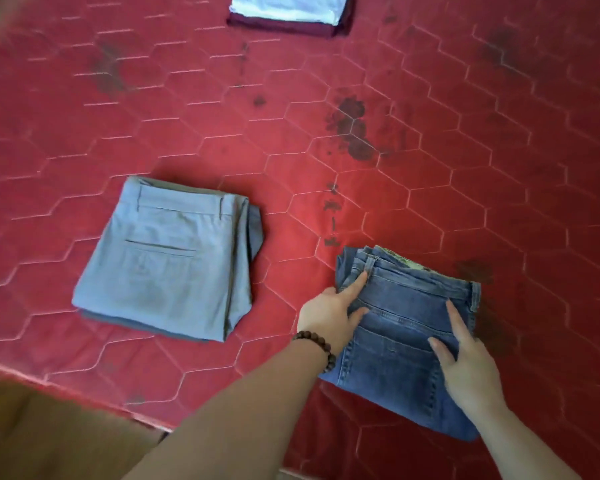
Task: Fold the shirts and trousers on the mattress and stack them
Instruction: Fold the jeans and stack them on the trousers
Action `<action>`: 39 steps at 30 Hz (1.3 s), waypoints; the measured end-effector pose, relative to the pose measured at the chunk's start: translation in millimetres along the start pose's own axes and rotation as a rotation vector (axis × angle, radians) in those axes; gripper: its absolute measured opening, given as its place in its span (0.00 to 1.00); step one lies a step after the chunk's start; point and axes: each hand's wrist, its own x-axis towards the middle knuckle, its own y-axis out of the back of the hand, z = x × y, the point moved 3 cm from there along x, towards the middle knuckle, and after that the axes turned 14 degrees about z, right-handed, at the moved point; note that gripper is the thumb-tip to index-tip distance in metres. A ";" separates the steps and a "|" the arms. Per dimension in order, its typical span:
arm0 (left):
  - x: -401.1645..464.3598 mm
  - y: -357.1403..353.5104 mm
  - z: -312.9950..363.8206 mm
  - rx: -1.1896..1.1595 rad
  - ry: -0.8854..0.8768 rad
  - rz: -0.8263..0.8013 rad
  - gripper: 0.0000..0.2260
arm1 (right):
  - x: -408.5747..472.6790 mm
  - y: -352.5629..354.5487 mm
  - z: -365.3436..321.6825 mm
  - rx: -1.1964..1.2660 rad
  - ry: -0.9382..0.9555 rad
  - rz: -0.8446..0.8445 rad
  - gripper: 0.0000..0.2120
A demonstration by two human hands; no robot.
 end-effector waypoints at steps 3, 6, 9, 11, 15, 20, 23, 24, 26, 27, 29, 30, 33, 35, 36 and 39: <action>1.5 56.6 -36.4 0.003 -0.048 0.085 0.26 | -24.4 3.1 -66.0 0.039 0.051 0.127 0.30; 6.4 127.6 -89.5 0.002 -0.066 0.159 0.26 | -50.4 -1.7 -151.0 0.095 0.099 0.180 0.30; 4.3 194.4 -159.3 -0.005 -0.034 0.200 0.27 | -78.7 -17.4 -239.3 0.126 0.165 0.185 0.29; 3.0 229.4 -202.2 0.009 -0.017 0.212 0.27 | -95.8 -34.2 -289.1 0.129 0.208 0.189 0.28; 5.6 271.7 -268.9 0.047 0.026 0.266 0.26 | -116.5 -72.1 -357.1 0.110 0.273 0.212 0.27; 12.8 262.9 -306.9 0.081 0.036 0.232 0.26 | -110.8 -111.5 -374.3 0.073 0.281 0.214 0.27; 16.9 246.2 -315.5 0.221 0.040 0.261 0.25 | -95.2 -129.6 -363.9 -0.008 0.314 0.145 0.29; 17.8 240.5 -317.4 0.263 0.028 0.298 0.25 | -89.4 -136.0 -360.0 -0.079 0.329 0.154 0.30; 20.5 231.7 -321.2 0.309 -0.009 0.334 0.27 | -82.0 -146.9 -356.9 -0.185 0.364 0.198 0.30; 23.1 227.6 -324.3 0.310 -0.025 0.317 0.28 | -79.9 -152.2 -357.3 -0.207 0.371 0.214 0.31; 29.8 219.0 -332.2 0.283 -0.037 0.262 0.30 | -77.2 -164.6 -357.0 -0.222 0.356 0.223 0.32; 32.4 215.0 -335.8 0.260 -0.030 0.229 0.30 | -76.1 -170.9 -355.2 -0.216 0.334 0.217 0.32; 40.3 204.8 -342.8 0.167 0.007 0.161 0.30 | -71.6 -188.6 -348.7 -0.194 0.272 0.172 0.31; 44.4 199.9 -346.0 0.113 0.019 0.136 0.30 | -67.6 -197.1 -346.3 -0.186 0.254 0.153 0.31; 45.0 198.8 -347.6 0.090 0.023 0.123 0.30 | -66.0 -199.6 -345.4 -0.184 0.252 0.149 0.31; 43.6 198.6 -348.5 0.015 0.040 0.103 0.30 | -65.9 -199.5 -344.4 -0.160 0.247 0.146 0.31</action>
